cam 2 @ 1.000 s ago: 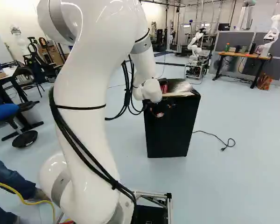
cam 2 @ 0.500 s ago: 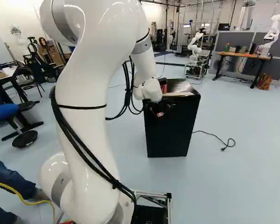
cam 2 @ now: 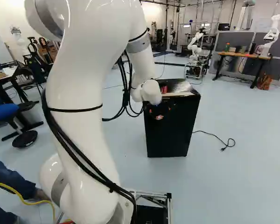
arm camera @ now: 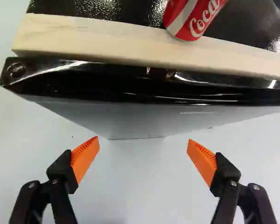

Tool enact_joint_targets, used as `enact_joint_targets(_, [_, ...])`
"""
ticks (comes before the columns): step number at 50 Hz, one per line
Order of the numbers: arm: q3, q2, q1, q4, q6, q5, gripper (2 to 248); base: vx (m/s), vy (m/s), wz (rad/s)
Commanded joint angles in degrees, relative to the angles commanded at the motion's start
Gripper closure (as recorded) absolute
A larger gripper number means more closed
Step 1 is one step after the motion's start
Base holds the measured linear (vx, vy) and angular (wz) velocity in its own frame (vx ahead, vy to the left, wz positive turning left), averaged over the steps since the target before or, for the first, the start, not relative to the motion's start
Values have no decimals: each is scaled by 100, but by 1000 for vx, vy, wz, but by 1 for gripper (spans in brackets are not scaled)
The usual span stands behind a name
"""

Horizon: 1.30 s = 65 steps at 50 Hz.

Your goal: Grab a drink from the fridge

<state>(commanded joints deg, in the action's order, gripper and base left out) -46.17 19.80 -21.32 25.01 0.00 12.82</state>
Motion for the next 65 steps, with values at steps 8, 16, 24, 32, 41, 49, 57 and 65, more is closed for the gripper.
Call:
enact_joint_targets(8, [228, -180, -47, 0, 0, 0, 3, 0, 0, 0])
enact_joint_targets(16, [447, -354, -94, 0, 0, 0, 3, 0, 0, 0])
enact_joint_targets(24, [611, -488, -129, 0, 0, 0, 3, 0, 0, 0])
enact_joint_targets(32, [651, -521, -137, 0, 0, 0, 3, 0, 0, 0])
enact_joint_targets(41, [686, -606, -139, 0, 0, 0, 3, 0, 0, 0])
enact_joint_targets(49, [770, -785, -149, 0, 0, 0, 3, 0, 0, 0])
enact_joint_targets(57, [852, -972, -158, 0, 0, 0, 3, 0, 0, 0])
enact_joint_targets(65, [904, -1137, -160, 0, 0, 96, 3, 0, 0, 0])
